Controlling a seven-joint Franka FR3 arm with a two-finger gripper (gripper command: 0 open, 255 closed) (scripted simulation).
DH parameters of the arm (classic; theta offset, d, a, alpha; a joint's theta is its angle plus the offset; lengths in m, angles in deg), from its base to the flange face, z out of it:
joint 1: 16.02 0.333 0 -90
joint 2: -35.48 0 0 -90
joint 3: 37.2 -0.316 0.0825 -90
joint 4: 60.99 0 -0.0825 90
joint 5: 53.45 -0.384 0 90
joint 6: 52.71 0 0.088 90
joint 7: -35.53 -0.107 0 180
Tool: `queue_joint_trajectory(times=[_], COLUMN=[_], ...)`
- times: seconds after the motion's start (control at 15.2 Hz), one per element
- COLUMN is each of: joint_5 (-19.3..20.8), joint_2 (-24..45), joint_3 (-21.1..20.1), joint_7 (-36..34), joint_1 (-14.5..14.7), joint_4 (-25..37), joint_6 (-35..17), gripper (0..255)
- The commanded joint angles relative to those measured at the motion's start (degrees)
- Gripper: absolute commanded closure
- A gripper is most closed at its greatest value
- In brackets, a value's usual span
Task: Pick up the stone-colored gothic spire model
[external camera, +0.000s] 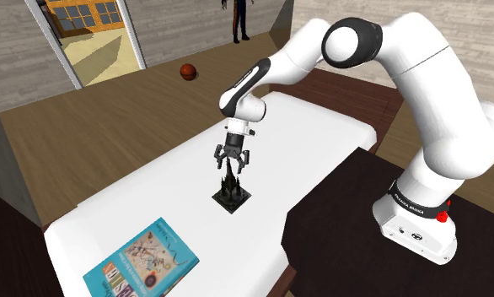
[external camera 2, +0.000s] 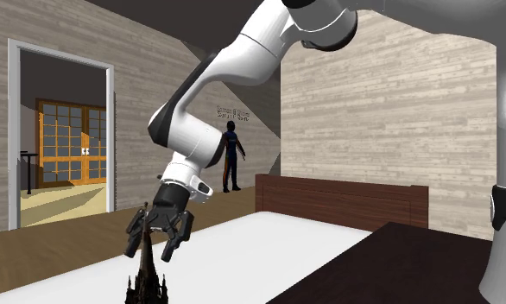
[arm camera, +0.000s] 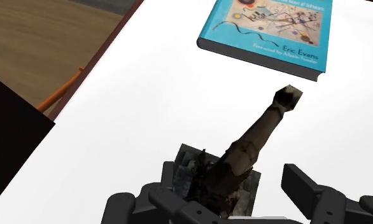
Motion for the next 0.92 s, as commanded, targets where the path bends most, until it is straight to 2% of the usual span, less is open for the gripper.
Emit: queue_joint_trajectory(times=[0.0,0.13,0.2,0.86], joint_5=[-0.02,-0.02,0.0,-0.03], joint_2=[1.31,1.71,1.69,1.01], joint_3=[0.04,0.06,0.07,0.04], joint_7=[0.42,0.53,0.51,0.34], joint_1=[0.09,0.12,0.11,0.07], joint_4=[0.62,0.84,0.87,0.46], joint_6=[-0.59,-0.74,-0.69,-0.48], gripper=[0,0,255,255])
